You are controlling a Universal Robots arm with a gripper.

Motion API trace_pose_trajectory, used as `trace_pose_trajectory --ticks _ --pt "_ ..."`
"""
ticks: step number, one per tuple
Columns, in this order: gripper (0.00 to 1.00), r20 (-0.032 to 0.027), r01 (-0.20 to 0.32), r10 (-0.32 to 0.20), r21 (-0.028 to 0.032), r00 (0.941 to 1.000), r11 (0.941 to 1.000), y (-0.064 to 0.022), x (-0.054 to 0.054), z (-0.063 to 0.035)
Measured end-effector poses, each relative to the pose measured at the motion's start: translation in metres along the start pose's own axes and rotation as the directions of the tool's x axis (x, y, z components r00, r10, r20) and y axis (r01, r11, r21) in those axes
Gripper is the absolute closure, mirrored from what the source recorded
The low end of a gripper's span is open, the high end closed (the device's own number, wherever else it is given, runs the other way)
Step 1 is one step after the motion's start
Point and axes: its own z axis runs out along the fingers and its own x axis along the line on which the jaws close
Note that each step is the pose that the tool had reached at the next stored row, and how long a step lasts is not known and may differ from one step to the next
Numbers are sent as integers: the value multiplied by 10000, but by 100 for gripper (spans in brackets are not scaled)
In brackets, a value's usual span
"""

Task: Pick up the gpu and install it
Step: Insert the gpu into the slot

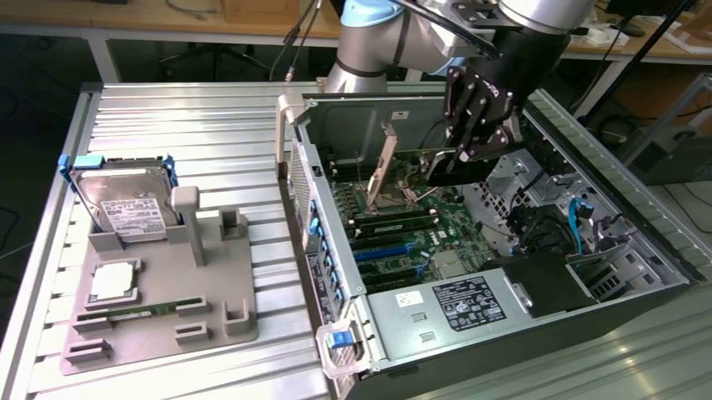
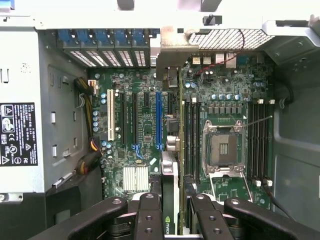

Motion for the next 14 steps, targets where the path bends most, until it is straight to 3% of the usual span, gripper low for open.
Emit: trace_pose_trajectory --ticks 14 --pt "73 0 0 0 9 10000 10000 0 2 65"
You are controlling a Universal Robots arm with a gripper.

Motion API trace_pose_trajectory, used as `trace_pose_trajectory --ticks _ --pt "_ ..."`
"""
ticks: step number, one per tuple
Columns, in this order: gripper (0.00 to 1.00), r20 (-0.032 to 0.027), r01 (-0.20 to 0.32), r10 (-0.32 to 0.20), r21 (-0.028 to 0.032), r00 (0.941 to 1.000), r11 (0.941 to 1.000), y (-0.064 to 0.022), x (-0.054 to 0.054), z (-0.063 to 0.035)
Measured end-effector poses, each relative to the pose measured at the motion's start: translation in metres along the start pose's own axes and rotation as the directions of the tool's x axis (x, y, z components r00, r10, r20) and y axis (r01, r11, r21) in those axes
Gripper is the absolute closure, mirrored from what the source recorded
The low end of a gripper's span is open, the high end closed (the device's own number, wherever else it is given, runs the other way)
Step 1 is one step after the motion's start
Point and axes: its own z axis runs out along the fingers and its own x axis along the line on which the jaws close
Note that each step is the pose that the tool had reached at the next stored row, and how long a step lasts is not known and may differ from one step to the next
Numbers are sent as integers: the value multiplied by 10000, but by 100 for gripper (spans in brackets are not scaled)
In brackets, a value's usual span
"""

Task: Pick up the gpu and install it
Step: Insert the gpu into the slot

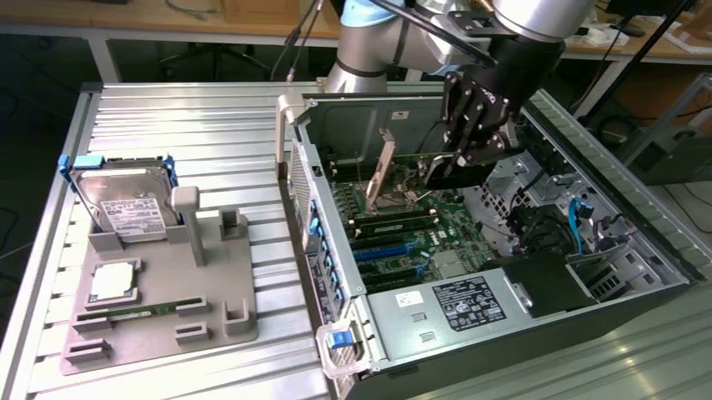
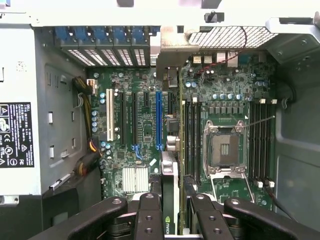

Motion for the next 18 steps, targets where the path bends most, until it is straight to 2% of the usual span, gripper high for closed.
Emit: trace_pose_trajectory --ticks 6,11,18 --pt "73 1 1 -1 61 10000 10000 24 3 105" --pt "73 0 2 -2 114 10000 9999 78 5 192" --pt "73 -3 3 -3 136 10000 9999 104 6 237"
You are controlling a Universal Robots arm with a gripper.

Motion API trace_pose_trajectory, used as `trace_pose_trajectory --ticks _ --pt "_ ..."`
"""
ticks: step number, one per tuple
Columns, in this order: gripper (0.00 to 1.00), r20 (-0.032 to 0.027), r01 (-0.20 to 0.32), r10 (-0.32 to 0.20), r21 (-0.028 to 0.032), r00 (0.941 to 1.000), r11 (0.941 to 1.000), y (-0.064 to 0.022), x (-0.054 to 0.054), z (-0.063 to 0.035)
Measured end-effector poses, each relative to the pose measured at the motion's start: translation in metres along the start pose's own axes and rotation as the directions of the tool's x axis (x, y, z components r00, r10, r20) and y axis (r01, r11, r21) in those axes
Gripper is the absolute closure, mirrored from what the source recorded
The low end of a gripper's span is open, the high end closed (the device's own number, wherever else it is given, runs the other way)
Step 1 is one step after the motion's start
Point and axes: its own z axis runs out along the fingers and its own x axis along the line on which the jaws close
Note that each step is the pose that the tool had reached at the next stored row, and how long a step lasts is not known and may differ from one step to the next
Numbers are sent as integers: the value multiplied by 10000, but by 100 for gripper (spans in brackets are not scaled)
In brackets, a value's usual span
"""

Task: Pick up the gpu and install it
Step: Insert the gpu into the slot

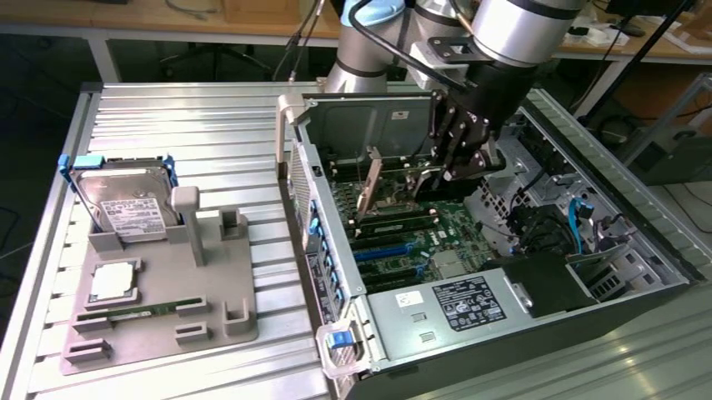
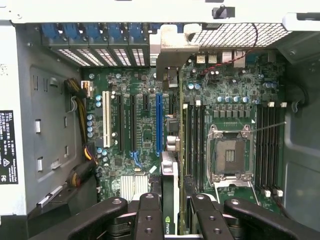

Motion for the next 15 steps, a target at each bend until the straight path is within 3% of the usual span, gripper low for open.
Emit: trace_pose_trajectory --ticks 15 --pt "73 -14 1 -1 20 10000 10000 47 2 76"
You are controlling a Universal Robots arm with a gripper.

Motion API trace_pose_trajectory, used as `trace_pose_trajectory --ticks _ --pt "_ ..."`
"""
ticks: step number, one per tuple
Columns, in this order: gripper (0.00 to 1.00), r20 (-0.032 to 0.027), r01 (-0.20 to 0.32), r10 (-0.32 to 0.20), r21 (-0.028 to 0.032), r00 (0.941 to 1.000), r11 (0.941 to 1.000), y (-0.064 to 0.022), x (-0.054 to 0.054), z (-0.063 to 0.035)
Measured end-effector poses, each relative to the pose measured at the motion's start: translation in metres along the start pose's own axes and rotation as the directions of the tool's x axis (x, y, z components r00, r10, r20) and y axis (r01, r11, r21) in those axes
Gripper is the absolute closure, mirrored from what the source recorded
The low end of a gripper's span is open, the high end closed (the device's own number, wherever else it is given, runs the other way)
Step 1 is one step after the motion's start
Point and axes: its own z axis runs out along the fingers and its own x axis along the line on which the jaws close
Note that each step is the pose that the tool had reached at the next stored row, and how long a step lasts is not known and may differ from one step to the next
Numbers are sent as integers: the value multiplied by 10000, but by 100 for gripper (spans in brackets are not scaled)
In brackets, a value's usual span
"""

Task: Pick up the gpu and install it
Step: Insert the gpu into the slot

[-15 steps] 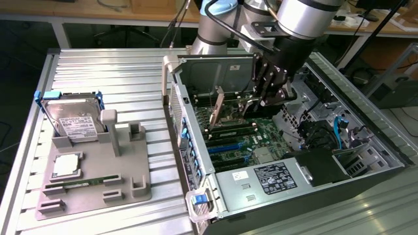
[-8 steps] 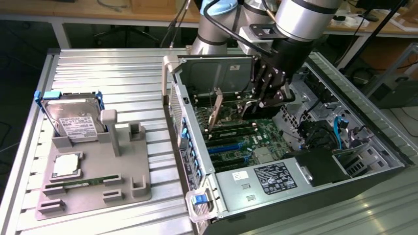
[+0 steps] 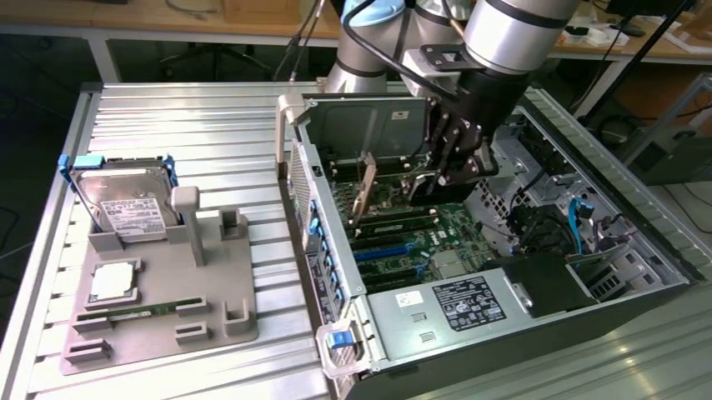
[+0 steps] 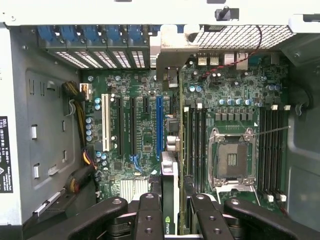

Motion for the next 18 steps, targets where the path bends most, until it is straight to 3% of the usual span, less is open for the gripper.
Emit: trace_pose_trajectory --ticks 8,18 --pt "73 -1 -1 1 2 10000 10000 0 1 62" --pt "73 10 -1 1 5 10000 10000 0 2 65"
